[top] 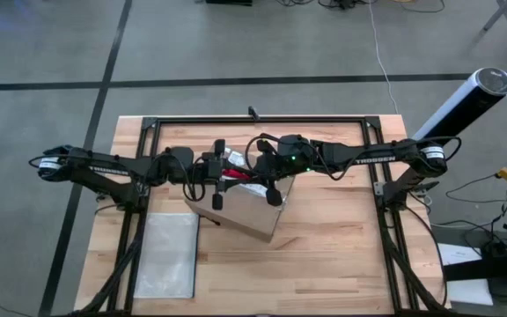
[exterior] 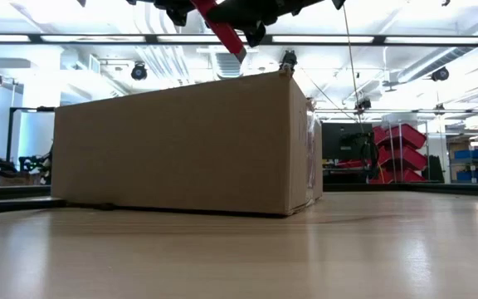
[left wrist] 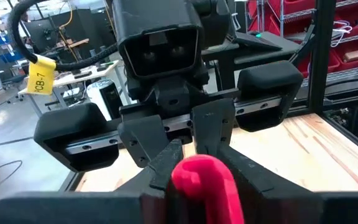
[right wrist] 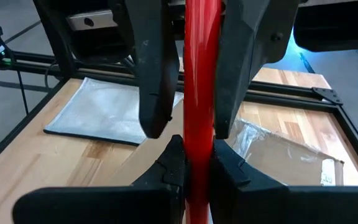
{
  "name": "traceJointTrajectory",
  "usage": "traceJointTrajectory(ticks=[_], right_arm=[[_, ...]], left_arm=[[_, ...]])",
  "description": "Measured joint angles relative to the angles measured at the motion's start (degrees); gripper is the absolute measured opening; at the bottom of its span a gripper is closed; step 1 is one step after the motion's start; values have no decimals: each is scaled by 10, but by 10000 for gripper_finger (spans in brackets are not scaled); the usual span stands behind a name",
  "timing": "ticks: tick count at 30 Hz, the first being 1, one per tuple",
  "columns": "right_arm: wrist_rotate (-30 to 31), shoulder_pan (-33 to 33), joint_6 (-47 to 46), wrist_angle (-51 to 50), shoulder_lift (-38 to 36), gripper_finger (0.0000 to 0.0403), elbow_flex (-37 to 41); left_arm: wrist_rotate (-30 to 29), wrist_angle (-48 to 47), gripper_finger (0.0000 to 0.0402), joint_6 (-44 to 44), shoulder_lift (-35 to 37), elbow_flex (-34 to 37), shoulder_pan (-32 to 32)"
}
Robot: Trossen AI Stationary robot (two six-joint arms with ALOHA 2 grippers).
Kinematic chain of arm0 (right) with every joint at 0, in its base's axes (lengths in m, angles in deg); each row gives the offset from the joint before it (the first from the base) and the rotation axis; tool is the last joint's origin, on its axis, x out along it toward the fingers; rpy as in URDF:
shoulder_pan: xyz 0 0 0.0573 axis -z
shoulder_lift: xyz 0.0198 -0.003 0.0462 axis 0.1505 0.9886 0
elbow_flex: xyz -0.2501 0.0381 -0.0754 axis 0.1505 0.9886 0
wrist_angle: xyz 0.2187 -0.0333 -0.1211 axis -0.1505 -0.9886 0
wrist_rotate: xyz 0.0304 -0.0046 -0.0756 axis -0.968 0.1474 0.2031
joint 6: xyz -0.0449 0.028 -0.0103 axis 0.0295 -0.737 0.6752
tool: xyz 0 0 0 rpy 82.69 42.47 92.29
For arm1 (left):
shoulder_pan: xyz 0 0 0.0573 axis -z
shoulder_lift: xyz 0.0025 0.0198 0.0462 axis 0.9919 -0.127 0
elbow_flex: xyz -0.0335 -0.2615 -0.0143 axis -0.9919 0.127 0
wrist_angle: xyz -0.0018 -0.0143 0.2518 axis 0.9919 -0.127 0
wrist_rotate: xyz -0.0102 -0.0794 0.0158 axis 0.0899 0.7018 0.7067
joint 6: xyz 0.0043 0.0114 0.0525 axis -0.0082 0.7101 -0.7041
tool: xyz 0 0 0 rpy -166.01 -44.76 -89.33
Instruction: Unpack boxes
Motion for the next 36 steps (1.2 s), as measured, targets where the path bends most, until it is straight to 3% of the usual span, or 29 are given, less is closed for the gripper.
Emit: traceJointTrajectory(ticks=[7,26,36], right_arm=[[-7,0,0,9,-1,18,0],[-16,0,-2,44,-1,18,0],[-25,0,-8,48,-1,18,0]], left_arm=[[0,18,77,-9,40,33,0],[14,341,77,9,54,196,0],[14,344,77,10,9,168,-2]])
